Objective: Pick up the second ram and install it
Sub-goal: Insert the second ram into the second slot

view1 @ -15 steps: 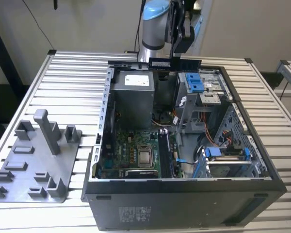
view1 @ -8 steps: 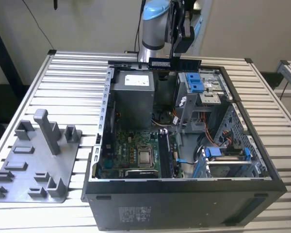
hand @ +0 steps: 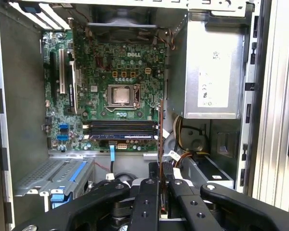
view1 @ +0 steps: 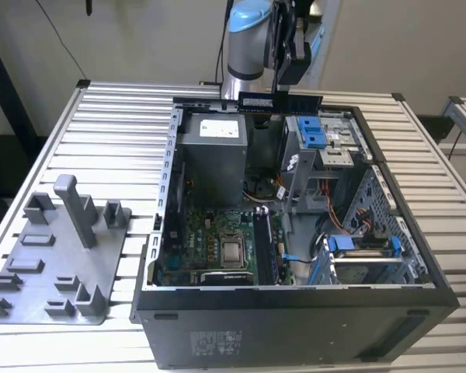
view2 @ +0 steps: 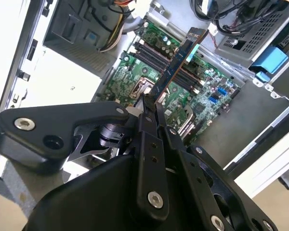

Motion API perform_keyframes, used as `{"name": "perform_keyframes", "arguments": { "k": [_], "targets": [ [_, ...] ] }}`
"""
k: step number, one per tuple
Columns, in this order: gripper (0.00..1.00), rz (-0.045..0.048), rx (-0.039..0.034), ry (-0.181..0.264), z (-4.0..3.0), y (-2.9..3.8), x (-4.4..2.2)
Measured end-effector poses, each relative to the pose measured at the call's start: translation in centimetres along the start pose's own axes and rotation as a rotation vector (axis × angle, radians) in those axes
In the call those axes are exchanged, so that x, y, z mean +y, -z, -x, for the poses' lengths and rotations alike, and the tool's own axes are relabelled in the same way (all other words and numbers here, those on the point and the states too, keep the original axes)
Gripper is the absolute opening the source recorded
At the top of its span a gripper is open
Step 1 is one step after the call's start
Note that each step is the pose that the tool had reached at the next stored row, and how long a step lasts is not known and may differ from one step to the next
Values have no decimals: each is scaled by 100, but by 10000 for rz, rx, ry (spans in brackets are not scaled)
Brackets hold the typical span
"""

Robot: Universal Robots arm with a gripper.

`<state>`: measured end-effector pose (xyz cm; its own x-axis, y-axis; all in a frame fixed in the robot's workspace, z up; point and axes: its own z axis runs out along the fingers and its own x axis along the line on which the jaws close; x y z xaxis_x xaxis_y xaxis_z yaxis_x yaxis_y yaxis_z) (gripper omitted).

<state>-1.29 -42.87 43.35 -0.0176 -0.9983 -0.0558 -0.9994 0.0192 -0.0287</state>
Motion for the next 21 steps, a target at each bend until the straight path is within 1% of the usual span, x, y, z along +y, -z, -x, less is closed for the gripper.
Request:
{"name": "perform_keyframes", "arguments": {
  "k": [3, 14, 21],
  "targets": [
    [14, -17, 9, -301, 0, 0, 0],
    [14, -107, 60, -1965, 0, -6, 0],
    [14, -126, 101, -2968, -1, -14, 0]
  ]
}}
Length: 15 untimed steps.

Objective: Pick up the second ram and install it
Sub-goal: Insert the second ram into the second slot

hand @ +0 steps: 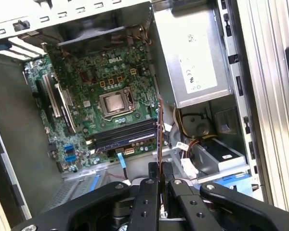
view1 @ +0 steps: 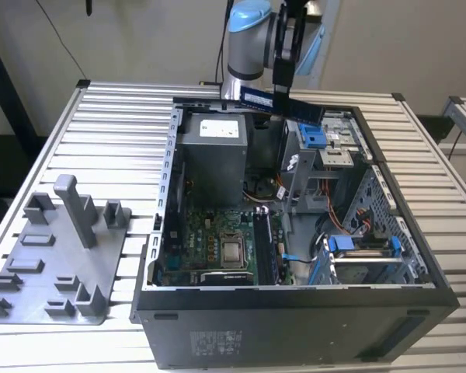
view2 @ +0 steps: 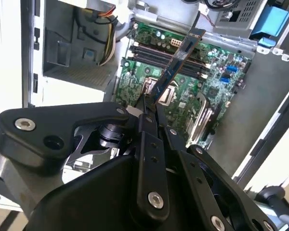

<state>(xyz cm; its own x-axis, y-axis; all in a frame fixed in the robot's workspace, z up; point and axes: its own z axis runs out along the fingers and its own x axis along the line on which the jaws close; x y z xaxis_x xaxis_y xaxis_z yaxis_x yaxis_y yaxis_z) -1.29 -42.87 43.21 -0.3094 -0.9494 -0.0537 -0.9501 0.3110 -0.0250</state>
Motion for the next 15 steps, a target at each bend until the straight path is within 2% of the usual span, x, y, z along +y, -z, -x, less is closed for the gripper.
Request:
{"name": "perform_keyframes", "arguments": {
  "k": [10, 15],
  "targets": [
    [14, 15, 84, -1383, 0, -8, 0],
    [14, -27, 128, -2073, -1, -11, 0]
  ]
}}
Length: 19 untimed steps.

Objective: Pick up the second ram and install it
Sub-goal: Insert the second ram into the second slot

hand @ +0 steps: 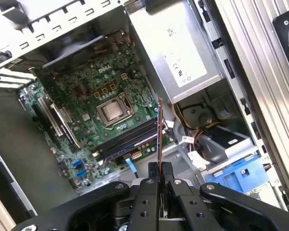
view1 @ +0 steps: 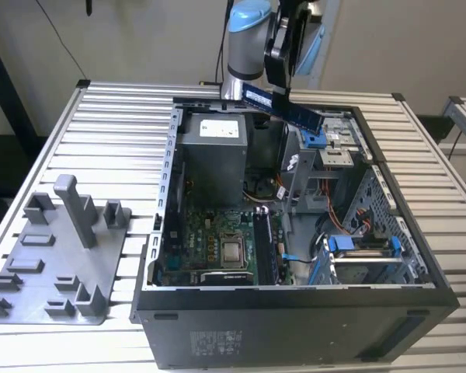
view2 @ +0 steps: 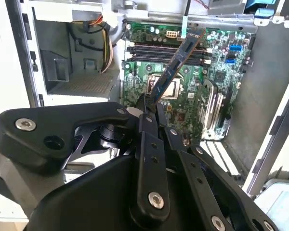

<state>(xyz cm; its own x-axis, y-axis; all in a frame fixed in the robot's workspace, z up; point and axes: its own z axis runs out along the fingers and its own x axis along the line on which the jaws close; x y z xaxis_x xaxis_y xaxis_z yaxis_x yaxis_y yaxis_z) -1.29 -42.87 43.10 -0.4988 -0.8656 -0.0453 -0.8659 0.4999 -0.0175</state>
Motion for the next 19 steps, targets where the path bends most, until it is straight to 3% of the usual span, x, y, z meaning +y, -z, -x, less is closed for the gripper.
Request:
{"name": "perform_keyframes", "arguments": {
  "k": [19],
  "targets": [
    [14, -151, 93, -2876, -1, -13, 0]
  ]
}}
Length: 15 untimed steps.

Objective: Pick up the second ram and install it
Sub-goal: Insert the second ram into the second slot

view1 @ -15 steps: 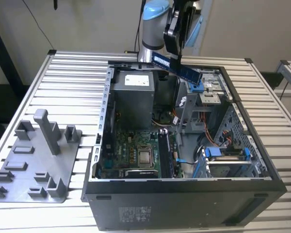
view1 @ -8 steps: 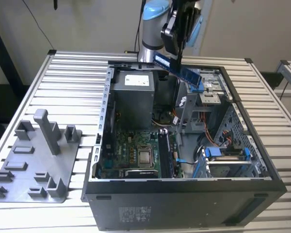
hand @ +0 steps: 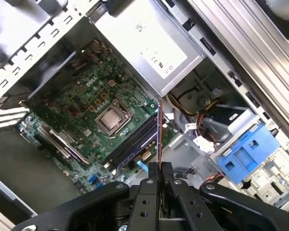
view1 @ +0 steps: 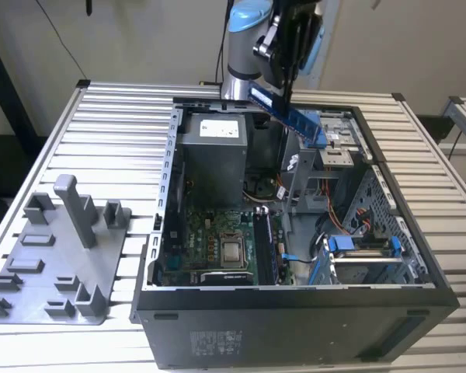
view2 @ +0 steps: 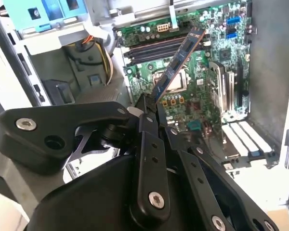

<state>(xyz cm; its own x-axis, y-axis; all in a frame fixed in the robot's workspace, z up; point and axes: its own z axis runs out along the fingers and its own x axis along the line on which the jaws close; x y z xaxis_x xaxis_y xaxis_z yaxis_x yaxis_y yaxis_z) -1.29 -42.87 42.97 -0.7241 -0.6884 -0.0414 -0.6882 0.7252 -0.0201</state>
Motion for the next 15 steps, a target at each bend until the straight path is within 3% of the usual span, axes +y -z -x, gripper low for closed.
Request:
{"name": "perform_keyframes", "arguments": {
  "k": [15],
  "targets": [
    [14, -97, 49, -2275, -1, -18, 0]
  ]
}}
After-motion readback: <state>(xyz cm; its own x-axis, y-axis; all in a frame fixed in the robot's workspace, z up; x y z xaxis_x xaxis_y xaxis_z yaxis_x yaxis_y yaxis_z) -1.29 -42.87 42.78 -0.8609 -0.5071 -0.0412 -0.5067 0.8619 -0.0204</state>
